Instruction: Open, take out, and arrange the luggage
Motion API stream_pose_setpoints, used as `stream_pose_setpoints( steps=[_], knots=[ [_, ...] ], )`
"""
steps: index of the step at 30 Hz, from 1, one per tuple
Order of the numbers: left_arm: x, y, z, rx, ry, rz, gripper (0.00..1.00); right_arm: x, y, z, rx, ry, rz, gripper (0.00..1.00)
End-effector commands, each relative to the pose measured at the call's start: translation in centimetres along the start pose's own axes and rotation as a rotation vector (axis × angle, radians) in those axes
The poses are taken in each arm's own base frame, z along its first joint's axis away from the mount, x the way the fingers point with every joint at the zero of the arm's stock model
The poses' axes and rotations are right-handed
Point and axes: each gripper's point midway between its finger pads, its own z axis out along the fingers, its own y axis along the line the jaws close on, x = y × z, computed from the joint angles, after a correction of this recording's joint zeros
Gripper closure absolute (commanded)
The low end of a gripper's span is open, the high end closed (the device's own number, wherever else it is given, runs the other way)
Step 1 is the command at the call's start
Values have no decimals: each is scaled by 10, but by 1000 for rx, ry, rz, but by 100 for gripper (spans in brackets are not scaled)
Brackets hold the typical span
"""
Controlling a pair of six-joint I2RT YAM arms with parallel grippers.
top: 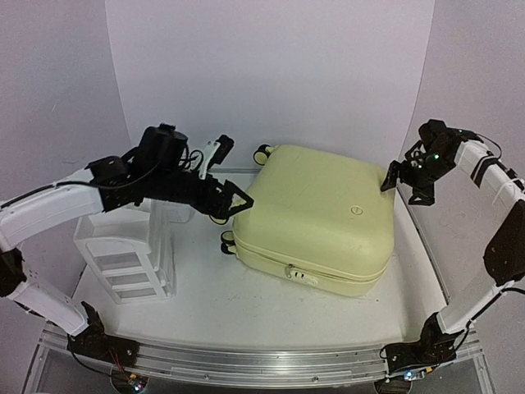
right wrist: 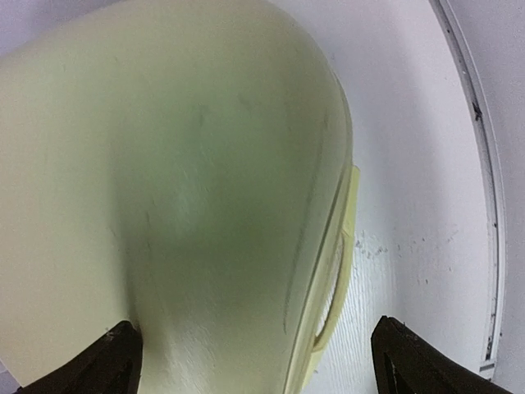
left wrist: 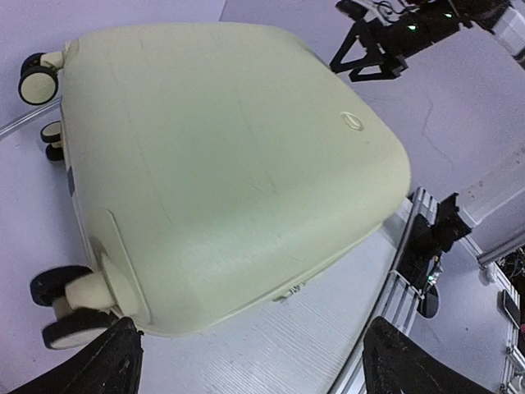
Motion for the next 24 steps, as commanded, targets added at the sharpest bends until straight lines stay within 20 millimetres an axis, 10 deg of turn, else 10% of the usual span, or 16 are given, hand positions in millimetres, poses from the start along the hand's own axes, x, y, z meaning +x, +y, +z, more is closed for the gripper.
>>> stream_pose_setpoints(
  steps=[1, 9, 18, 24],
  knots=[
    [-3, -39, -13, 78, -256, 104, 10, 48, -13, -24, 39, 71, 0, 2],
    [73, -86, 42, 145, -254, 232, 20, 73, 21, -37, -169, 55, 66, 2],
    [125, -74, 112, 160, -294, 370, 24, 84, 50, -52, -305, 18, 73, 2],
    [124, -64, 132, 100, -336, 391, 28, 91, 56, -55, -320, 21, 62, 2]
  ],
)
